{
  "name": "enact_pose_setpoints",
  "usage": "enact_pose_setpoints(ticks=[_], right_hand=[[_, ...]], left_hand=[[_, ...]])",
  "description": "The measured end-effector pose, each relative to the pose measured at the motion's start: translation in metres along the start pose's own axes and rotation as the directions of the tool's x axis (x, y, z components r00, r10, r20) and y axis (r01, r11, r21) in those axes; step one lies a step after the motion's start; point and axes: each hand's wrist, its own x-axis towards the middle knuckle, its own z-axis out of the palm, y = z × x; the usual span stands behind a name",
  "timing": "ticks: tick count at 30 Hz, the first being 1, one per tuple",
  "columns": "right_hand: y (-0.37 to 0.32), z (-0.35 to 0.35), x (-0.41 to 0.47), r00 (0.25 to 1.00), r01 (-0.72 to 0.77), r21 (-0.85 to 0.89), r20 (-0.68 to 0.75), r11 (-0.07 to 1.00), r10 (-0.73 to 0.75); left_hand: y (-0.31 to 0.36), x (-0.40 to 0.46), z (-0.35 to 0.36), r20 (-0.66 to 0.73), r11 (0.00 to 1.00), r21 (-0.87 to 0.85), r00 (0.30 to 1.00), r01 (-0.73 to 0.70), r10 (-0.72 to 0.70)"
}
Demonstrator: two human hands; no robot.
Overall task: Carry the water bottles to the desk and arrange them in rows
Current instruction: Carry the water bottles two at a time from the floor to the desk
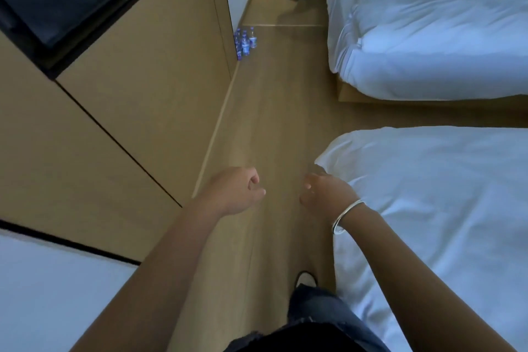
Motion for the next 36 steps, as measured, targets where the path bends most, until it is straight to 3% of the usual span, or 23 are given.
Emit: enact_pose_setpoints(ticks=[8, 18, 30, 36], right_hand=[[0.039, -0.047, 0.11, 0.999, -0.001, -0.006, 0.038, 1.0, 0.001], [0.032, -0.064, 0.268, 0.985, 0.101, -0.123, 0.154, 0.987, -0.081], [-0.022, -0.153, 0.511, 0.998, 0.057, -0.06, 0.005, 0.997, -0.057], [-0.009, -0.176, 0.597, 1.0, 0.002, -0.031, 0.024, 1.0, -0.001]], left_hand=[[0.024, 0.109, -0.022, -0.018, 0.996, -0.083, 0.999, 0.033, -0.035], [-0.017, 0.26, -0.07, -0.023, 0.994, -0.083, 0.997, 0.067, -0.07], [-0.076, 0.498, -0.208, -0.107, 0.999, -0.009, 0.993, -0.045, 0.044], [-0.086, 0.583, -0.229, -0.045, 0.998, 0.023, 0.997, -0.065, 0.066]])
